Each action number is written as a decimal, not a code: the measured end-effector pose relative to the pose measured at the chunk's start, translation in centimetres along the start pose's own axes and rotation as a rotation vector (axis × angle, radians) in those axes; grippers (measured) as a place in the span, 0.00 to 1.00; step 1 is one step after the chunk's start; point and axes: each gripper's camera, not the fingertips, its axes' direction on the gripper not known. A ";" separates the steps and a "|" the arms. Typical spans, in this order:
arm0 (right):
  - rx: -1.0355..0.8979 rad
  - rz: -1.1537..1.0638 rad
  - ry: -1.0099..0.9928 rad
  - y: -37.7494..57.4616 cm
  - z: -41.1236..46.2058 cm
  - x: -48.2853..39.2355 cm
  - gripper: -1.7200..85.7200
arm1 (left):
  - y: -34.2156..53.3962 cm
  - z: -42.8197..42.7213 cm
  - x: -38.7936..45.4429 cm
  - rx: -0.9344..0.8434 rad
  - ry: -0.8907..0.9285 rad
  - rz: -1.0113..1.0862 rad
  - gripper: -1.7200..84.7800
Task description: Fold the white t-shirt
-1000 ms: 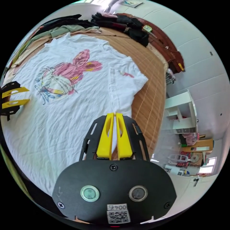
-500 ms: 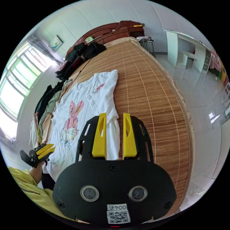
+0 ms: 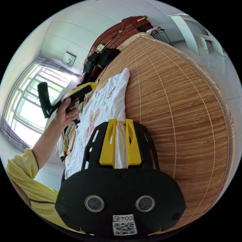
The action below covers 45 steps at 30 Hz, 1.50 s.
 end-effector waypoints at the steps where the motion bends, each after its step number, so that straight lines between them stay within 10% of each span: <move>1: -0.004 -0.008 0.014 0.0 0.0 0.1 0.10 | -1.5 1.9 0.1 -0.027 -0.013 0.010 0.03; 17: 0.044 0.060 0.214 2.0 -1.2 1.2 0.06 | -6.2 10.7 0.3 -0.073 -0.077 -0.109 0.03; 28: 0.105 0.115 0.037 3.8 -1.3 2.9 0.08 | -4.9 1.5 -1.2 0.057 -0.041 -0.119 0.03; 45: -0.144 -0.212 0.326 12.5 1.2 -13.1 0.03 | 36.0 -25.5 4.2 -0.193 -0.135 -0.341 0.03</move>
